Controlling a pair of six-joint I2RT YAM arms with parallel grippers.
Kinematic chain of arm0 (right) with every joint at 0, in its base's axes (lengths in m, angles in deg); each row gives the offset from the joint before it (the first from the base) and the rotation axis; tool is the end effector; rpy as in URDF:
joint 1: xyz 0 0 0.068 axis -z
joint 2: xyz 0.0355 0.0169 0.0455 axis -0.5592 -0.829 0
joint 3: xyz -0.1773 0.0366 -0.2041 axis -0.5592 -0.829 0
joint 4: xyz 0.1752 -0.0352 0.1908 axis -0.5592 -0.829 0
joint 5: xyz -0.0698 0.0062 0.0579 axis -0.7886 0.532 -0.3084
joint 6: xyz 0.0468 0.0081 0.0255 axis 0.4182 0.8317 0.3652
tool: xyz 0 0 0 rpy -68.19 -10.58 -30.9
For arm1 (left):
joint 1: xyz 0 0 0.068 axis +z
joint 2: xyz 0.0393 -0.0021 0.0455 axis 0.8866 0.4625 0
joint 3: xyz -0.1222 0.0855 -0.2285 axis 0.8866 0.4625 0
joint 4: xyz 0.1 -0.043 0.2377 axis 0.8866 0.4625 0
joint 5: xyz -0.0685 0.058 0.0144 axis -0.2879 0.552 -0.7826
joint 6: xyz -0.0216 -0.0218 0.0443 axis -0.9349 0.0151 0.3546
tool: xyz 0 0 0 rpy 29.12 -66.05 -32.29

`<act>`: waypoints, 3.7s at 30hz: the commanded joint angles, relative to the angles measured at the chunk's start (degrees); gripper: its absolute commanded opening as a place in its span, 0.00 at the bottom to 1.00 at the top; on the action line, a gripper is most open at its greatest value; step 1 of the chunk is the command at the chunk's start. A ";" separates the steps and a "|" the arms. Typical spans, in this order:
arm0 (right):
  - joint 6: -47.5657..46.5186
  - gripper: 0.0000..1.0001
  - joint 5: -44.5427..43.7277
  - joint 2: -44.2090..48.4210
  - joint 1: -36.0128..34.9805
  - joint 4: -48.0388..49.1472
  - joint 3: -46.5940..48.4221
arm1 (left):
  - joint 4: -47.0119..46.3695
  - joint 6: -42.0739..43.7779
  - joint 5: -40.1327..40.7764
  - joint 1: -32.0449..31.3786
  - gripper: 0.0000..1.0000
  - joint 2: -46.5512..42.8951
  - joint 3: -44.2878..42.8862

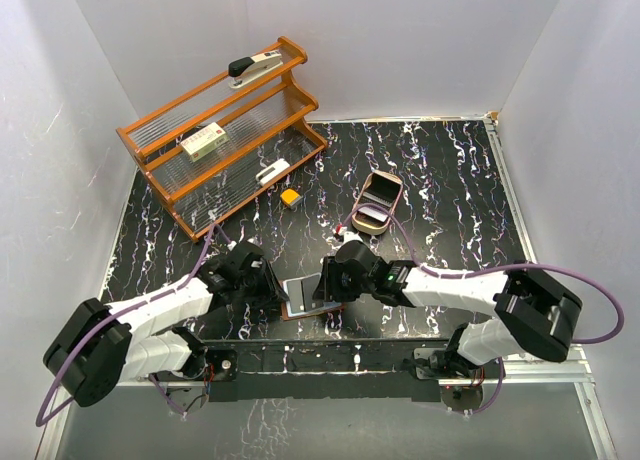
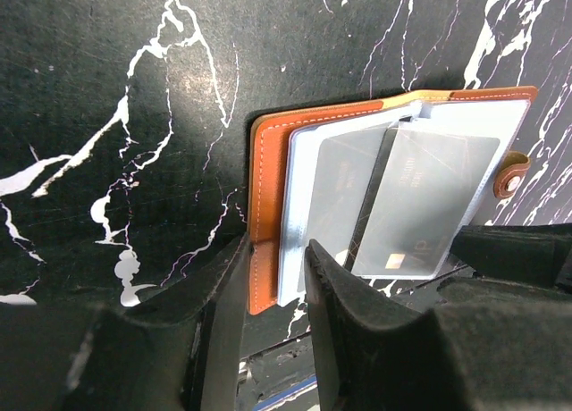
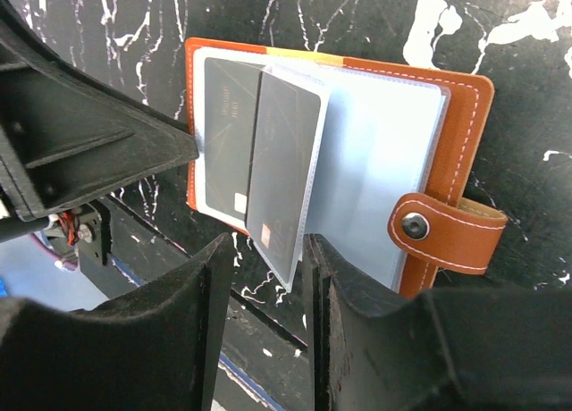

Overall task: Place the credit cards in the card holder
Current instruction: Turn over the card slot in the card holder.

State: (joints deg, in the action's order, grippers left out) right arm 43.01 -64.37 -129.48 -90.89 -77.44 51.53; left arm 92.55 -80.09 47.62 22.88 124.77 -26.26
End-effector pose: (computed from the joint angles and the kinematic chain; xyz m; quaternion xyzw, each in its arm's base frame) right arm 0.1427 0.2222 0.1704 -0.0577 0.9297 0.3080 0.1936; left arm 0.1521 -0.1319 0.1507 -0.1361 0.9266 -0.3024 0.1771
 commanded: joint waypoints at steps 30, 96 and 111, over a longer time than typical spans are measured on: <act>4.75 0.37 1.84 2.90 -0.16 10.93 -2.84 | -6.14 -3.72 -5.43 0.03 0.40 3.50 -3.87; -1.58 0.41 9.59 -6.58 -0.16 9.36 7.70 | 14.04 0.45 4.48 2.47 0.29 -2.98 -9.99; -28.09 0.41 -3.88 -8.05 9.34 -16.27 24.30 | 12.26 7.24 -1.26 2.58 0.50 -5.39 -11.78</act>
State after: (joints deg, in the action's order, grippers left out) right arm 23.49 -62.45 -136.72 -85.51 -88.15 70.55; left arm 105.20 -76.25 50.02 25.22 120.09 -36.58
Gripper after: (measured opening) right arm 0.414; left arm 0.482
